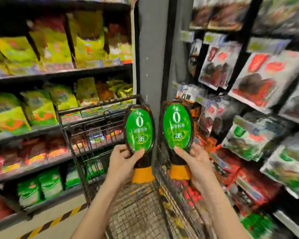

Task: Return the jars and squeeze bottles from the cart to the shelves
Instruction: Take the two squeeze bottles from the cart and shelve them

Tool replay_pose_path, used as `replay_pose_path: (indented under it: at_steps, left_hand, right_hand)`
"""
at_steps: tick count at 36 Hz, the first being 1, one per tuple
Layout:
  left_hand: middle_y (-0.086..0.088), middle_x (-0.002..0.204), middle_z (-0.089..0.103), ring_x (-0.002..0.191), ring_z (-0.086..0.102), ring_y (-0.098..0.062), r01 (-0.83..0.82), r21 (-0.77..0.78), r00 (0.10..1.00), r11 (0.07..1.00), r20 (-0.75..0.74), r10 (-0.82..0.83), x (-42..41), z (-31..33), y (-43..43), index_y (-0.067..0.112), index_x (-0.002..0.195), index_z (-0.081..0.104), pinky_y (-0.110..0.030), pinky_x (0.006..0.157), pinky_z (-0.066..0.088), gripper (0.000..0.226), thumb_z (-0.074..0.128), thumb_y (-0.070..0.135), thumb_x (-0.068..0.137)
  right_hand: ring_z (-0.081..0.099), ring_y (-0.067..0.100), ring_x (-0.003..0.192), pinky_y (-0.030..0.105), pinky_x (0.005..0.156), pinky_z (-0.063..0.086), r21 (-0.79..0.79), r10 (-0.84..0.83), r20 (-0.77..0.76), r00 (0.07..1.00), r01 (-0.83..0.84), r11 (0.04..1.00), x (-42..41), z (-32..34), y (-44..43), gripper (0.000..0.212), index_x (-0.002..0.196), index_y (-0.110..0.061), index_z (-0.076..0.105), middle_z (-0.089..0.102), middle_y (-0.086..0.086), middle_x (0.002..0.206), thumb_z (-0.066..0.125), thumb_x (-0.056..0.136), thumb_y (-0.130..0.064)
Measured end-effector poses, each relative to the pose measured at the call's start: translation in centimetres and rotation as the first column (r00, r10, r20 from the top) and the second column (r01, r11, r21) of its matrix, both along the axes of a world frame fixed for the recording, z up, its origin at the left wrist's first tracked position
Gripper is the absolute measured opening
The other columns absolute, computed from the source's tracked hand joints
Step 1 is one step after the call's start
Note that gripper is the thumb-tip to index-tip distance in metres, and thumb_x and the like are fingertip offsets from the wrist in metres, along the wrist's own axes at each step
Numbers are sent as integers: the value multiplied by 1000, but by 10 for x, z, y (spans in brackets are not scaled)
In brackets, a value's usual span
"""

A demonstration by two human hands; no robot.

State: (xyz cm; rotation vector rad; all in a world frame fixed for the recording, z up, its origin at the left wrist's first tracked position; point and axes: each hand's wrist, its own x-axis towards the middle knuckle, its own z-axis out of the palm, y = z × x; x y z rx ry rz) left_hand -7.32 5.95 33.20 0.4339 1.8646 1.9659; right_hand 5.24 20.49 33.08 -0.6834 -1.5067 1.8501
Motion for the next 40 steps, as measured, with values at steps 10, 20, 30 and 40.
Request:
replay_pose_path:
  at_steps: [10,20,30,40]
  left_hand:
    - [-1,90,66,57,64,7,217,188,957,958,-236,-171,54,101,75,7,105,43,-7,47,44,33,66,2,82]
    - [-5,89,67,78,65,-15,525,244,833,815,-344,-433,172,142,146,13,94,49,-24,70,55,28,69,1,78]
    - [-4,91,65,77,65,-11,780,330,624,531,-347,-700,384,160,152,8,100,48,-10,56,51,28,66,-1,81]
    - [-7,96,66,82,64,-15,914,359,300,187,-289,-909,617,159,122,15,95,48,-35,74,52,28,70,8,79]
  right_hand:
    - [67,3,87,14,73,52,167,-224,-165,961,251,953,88,101,42,42,112,-2,59,69,3,103,74,73,-1]
    - [68,0,82,11,69,51,288,-496,-301,814,574,767,237,152,42,28,96,-17,63,73,-9,89,72,74,-1]
    - [68,6,84,15,70,52,291,-731,-366,576,817,498,453,162,-21,28,95,-14,64,72,1,95,71,73,1]
    - [69,9,90,16,73,51,354,-902,-361,236,930,102,653,169,-138,29,100,-15,66,74,-4,94,72,74,-5]
